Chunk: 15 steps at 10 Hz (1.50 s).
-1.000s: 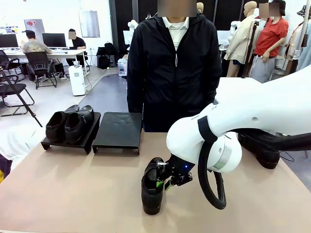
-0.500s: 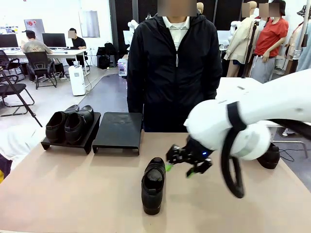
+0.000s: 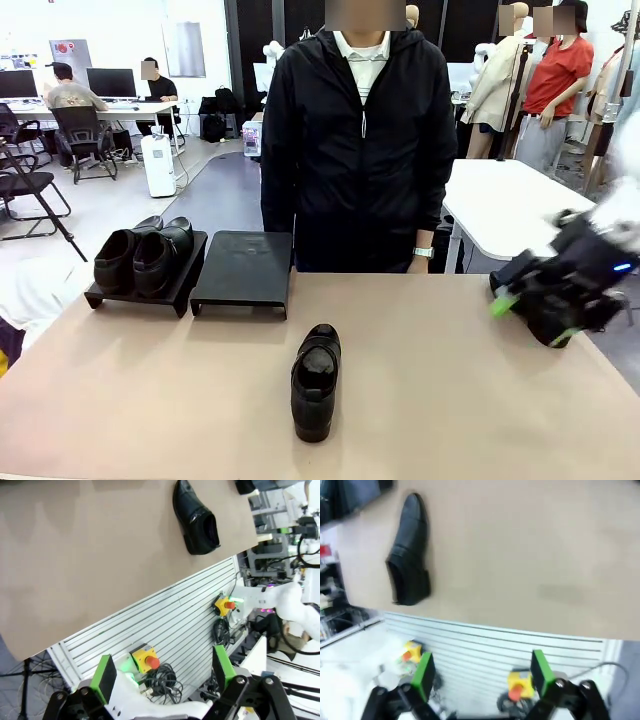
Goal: Organize the shoes by placing them on the stand.
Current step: Pick up one Shoe and place it in the middle of the table, then place the Shoe from the middle of the table onto the Shoes Stand.
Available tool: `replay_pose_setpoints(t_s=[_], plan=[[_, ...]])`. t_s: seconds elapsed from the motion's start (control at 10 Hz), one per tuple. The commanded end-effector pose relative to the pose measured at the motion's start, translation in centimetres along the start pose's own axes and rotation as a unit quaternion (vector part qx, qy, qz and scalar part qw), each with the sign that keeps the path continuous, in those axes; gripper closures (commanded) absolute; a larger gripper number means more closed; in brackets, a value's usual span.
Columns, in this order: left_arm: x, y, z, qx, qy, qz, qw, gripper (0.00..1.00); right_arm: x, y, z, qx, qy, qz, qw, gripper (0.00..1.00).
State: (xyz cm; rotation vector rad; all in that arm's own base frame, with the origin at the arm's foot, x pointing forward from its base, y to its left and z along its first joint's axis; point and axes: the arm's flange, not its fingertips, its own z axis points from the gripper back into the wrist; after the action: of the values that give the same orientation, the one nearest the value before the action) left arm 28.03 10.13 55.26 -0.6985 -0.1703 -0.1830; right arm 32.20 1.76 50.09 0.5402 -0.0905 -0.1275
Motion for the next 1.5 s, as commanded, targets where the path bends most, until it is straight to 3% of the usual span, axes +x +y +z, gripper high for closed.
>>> replay_pose_setpoints(t_s=[0.0, 0.2, 0.3, 1.4], plan=[[-0.1, 0.0, 0.2, -0.011, -0.001, -0.010, 1.000, 0.00, -3.1, -5.3, 1.8, 0.126, -0.053, -0.016, 0.991, 0.00], [-0.1, 0.0, 0.2, -0.011, -0.001, -0.010, 1.000, 0.00, -3.4, -7.3, 2.6, 0.172, -0.077, -0.024, 0.982, 0.00], [-0.1, 0.0, 0.2, -0.011, -0.001, -0.010, 1.000, 0.00, -1.4, -5.0, 5.7, 0.113, -0.055, -0.033, 0.991, 0.00], [-0.1, 0.0, 0.2, -0.011, -0.001, -0.010, 1.000, 0.00, -1.4, -5.0, 5.7, 0.113, -0.055, -0.033, 0.991, 0.00]])
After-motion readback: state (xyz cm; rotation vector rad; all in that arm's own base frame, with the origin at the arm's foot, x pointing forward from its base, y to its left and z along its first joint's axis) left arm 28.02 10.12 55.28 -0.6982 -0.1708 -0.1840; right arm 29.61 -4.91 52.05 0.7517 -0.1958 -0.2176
